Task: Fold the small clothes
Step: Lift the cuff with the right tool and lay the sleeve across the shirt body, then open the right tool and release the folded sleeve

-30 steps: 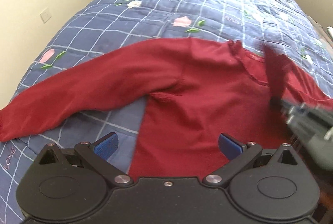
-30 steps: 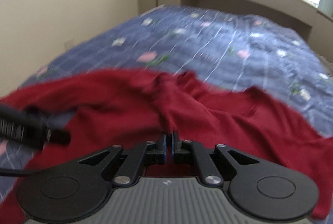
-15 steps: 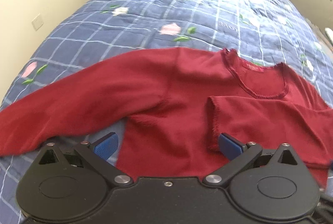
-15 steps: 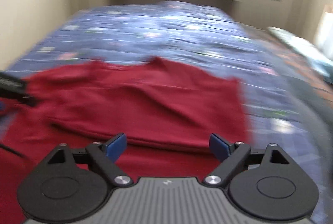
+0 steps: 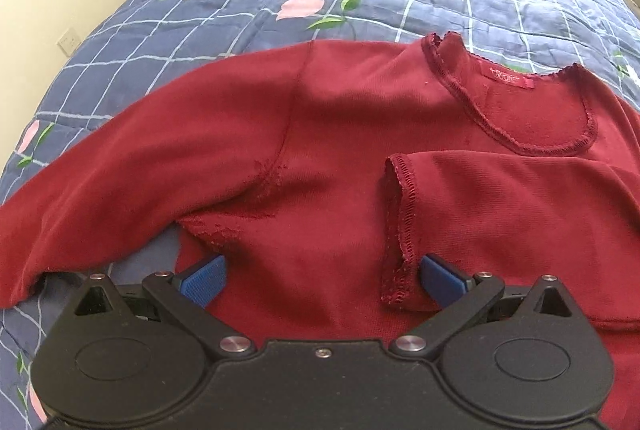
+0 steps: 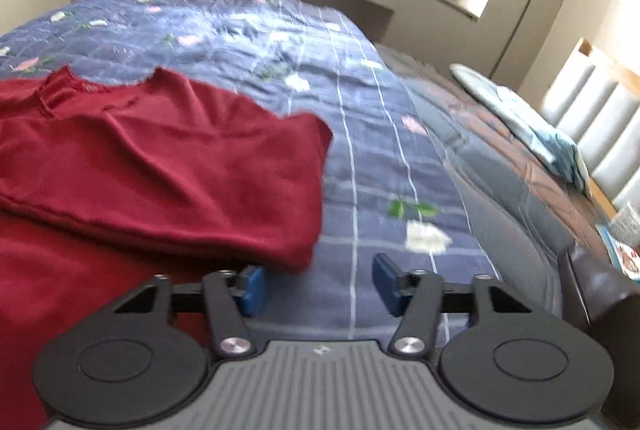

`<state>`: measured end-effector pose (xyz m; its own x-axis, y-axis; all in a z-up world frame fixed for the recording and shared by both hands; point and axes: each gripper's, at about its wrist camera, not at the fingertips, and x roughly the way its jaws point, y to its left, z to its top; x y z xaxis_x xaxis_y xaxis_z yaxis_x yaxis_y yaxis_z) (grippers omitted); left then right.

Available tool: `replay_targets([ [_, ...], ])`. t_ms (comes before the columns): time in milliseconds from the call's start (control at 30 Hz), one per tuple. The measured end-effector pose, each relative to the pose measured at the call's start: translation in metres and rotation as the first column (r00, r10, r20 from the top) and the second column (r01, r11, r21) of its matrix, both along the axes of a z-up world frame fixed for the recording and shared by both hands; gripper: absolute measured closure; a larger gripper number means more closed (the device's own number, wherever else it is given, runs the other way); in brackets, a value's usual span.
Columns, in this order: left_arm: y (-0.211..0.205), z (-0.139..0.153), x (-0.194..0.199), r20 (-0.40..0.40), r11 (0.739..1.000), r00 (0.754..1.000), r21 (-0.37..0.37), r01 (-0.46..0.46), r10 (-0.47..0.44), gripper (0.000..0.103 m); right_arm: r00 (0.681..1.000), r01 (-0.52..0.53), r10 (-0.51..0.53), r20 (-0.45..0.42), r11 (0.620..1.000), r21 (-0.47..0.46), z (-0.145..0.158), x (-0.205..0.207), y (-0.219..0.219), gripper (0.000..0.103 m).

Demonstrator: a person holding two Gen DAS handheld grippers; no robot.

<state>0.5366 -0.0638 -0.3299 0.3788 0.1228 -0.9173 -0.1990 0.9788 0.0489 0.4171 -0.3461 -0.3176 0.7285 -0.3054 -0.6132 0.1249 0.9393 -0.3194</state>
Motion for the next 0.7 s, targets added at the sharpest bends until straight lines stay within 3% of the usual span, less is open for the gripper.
replay_targets([
  [100,0.001,-0.003,0.002,-0.005,1.000,1.000,-0.004,-0.011,0.011,0.000,1.000,0.000,0.000,0.020,1.000,0.014,0.005,-0.001,0.002,0.094],
  [333,0.000,-0.004,0.001,-0.003,1.000,1.000,0.002,-0.008,0.008,0.000,0.998,0.063,-0.062,-0.010,0.993,0.101,0.004,-0.009,-0.006,0.097],
  [467,0.002,-0.005,-0.001,0.005,1.000,1.000,-0.007,-0.006,0.006,0.000,0.998,0.068,-0.066,-0.024,0.993,0.100,0.003,-0.009,-0.005,0.097],
  [567,0.004,0.000,-0.002,0.003,1.000,1.000,-0.018,0.000,0.000,0.001,0.994,0.086,-0.075,-0.077,0.983,0.161,0.002,-0.006,-0.010,0.096],
  [600,0.006,0.005,-0.004,0.007,1.000,1.000,-0.024,0.006,-0.006,0.001,0.993,0.099,-0.084,-0.084,0.977,0.190,0.004,-0.008,-0.013,0.091],
  [667,0.010,0.017,-0.012,0.043,0.999,0.999,-0.030,0.023,-0.022,0.001,0.992,0.108,-0.091,-0.090,0.971,0.213,0.009,-0.011,-0.016,0.064],
  [700,0.013,0.024,-0.017,0.067,0.999,0.997,-0.027,0.028,-0.026,0.001,0.991,0.111,-0.093,-0.093,0.971,0.210,0.012,-0.014,-0.015,0.042],
])
